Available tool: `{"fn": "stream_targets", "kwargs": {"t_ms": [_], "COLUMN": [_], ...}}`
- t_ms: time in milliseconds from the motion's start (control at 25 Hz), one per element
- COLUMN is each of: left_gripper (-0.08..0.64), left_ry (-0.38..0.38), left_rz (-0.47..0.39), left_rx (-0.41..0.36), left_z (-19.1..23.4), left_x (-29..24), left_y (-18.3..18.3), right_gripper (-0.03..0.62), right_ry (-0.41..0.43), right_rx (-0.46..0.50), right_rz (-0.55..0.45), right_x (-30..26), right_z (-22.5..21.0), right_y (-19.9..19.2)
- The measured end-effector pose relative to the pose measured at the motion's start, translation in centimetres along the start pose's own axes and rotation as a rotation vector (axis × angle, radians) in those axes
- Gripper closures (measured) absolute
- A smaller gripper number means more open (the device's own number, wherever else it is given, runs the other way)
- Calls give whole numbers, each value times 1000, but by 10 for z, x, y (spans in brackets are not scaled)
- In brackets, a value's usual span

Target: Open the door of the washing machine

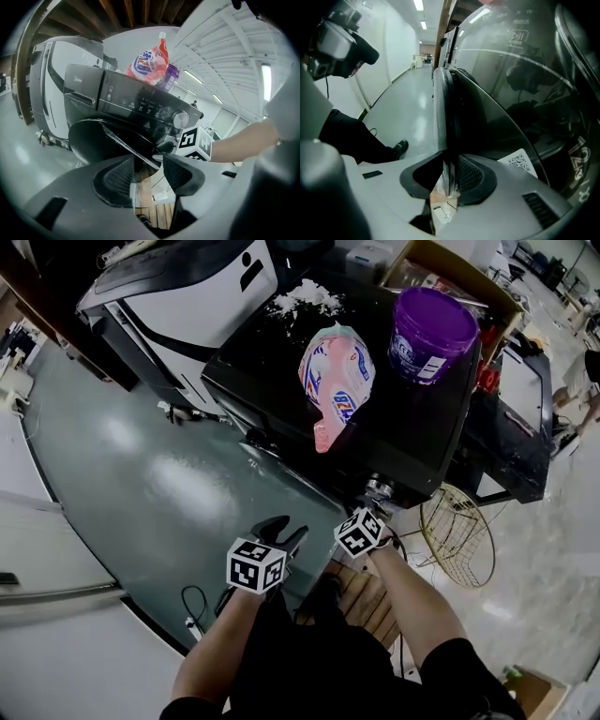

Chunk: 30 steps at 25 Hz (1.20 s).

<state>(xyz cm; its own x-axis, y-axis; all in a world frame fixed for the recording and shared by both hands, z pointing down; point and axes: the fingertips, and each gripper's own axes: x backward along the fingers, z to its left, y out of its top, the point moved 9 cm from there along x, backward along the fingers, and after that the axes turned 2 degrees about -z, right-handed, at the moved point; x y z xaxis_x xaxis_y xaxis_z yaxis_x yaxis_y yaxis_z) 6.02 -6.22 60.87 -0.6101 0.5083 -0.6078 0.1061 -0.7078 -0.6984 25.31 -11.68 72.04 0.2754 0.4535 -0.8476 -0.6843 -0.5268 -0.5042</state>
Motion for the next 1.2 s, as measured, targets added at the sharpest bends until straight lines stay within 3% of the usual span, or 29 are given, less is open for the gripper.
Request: {"fn": "stream_targets", "kwargs": {"t_ms": [160,440,560,1200], "left_gripper": [351,356,357,359], "left_ry": [13,50,67,68], "left_rz": [-10,-68,-77,-62], "left_rx": [21,88,110,89], "left_z": [-4,-2,3,9], "left_x": [9,22,26,28], "left_y": [-8,-16,-19,-13], "right_gripper": [506,506,514,512], "right_ry": [54,43,7,7], "right_rx": [30,-126,-105,-93], "right_rz": [30,15,18,-7], "right_x": [0,6,9,10], "right_z": [-4,-6,-2,-2], "right_y": [-1,0,1,-1]}}
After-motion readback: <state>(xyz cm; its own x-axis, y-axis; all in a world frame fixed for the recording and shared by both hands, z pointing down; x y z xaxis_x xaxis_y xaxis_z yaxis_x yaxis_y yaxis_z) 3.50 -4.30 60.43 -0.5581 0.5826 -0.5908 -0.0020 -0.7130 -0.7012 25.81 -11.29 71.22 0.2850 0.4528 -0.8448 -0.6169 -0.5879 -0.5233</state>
